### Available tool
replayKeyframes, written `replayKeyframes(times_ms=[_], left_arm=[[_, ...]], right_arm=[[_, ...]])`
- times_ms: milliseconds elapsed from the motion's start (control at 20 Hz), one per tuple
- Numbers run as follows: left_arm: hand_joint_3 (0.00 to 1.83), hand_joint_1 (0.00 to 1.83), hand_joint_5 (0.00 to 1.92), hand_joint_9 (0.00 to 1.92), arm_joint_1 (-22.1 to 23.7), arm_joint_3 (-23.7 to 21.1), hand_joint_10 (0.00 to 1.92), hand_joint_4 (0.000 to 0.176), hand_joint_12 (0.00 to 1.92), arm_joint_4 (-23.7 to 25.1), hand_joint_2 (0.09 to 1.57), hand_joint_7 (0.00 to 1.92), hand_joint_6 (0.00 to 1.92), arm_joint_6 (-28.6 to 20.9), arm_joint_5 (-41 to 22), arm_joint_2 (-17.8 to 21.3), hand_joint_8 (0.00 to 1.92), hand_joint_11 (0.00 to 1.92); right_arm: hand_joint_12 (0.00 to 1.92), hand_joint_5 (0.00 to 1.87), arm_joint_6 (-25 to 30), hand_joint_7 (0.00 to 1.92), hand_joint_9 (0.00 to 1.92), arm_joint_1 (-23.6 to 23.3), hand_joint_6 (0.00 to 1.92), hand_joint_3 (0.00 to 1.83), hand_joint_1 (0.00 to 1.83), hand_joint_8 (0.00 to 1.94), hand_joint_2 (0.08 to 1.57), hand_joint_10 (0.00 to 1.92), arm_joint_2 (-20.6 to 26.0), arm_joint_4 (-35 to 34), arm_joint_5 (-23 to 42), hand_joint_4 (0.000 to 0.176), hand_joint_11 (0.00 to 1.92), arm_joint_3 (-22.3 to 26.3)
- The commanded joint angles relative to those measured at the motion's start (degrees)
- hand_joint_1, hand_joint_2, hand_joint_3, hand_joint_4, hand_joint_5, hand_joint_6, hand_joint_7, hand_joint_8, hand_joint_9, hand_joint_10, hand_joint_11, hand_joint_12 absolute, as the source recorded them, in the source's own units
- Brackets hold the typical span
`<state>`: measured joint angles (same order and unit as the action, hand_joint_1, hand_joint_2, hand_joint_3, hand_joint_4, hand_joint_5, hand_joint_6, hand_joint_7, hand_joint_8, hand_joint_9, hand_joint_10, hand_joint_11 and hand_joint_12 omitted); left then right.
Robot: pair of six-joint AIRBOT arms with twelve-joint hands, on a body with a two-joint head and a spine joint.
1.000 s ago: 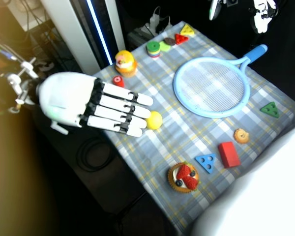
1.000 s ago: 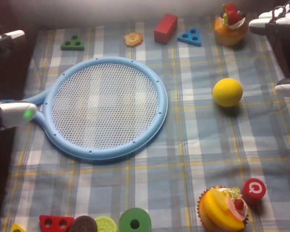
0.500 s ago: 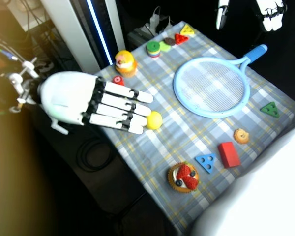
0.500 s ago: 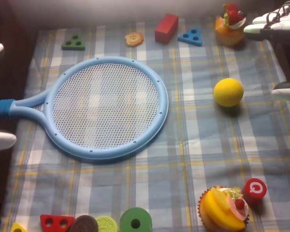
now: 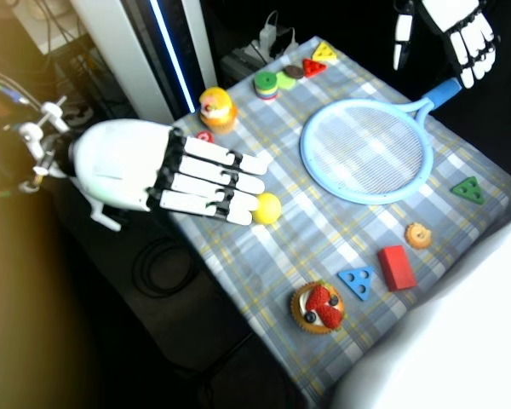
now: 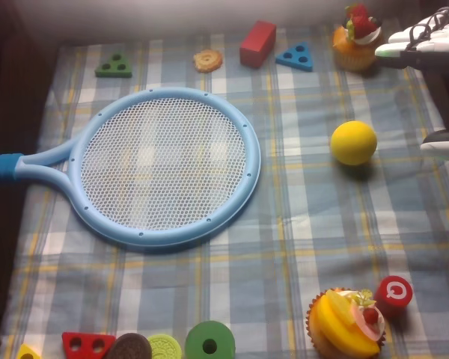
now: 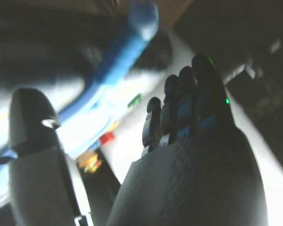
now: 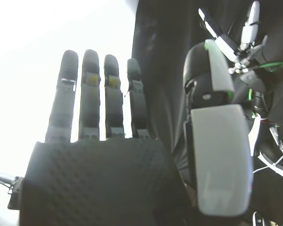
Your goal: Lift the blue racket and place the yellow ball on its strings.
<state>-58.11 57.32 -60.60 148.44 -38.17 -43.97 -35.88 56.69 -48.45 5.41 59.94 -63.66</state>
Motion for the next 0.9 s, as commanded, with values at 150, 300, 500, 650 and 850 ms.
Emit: replayKeyframes(times_ms=[150,300,500,650,850], left_arm=[[0.0,1.06,0.29,0.25,2.15,4.22,0.01,0.176,0.72,-3.01,0.81,0.28,0.03,4.22,-0.54,-2.66,0.01,0.0],[0.0,0.96,0.17,0.2,3.15,6.66,0.0,0.176,0.55,-5.44,0.88,0.27,0.01,5.55,2.08,-4.13,0.01,0.0],[0.01,0.93,0.16,0.27,5.98,10.0,0.0,0.176,0.6,-9.29,0.89,0.34,0.0,11.14,5.5,-6.96,0.0,0.0],[0.0,1.04,0.24,0.3,7.14,10.71,0.01,0.176,0.61,-9.04,0.86,0.38,0.02,11.65,6.06,-8.07,0.0,0.0],[0.0,1.08,0.23,0.32,7.41,11.1,0.0,0.176,0.6,-9.93,0.86,0.39,0.01,12.86,6.86,-8.49,0.01,0.0]], right_arm=[[0.77,0.43,0.4,0.45,0.43,-0.22,0.0,0.0,0.82,0.0,1.12,0.0,-0.32,-1.67,6.54,0.035,0.08,-0.3],[0.79,0.45,0.41,0.47,0.45,0.03,0.01,0.0,0.79,0.01,1.12,0.01,-0.62,-1.66,6.54,0.023,0.1,-0.49],[0.72,0.46,0.43,0.5,0.49,0.25,0.0,0.0,0.76,0.0,1.13,0.01,-0.65,-1.64,6.54,0.018,0.18,-0.52],[0.42,0.47,0.69,0.53,0.52,0.4,0.0,0.0,0.79,0.0,1.13,0.0,-0.74,-1.64,6.54,0.0,0.35,-0.56],[0.39,0.47,0.8,0.55,0.53,0.46,0.0,0.0,0.81,0.0,1.13,0.0,-0.83,-1.64,6.54,0.0,0.35,-0.66]])
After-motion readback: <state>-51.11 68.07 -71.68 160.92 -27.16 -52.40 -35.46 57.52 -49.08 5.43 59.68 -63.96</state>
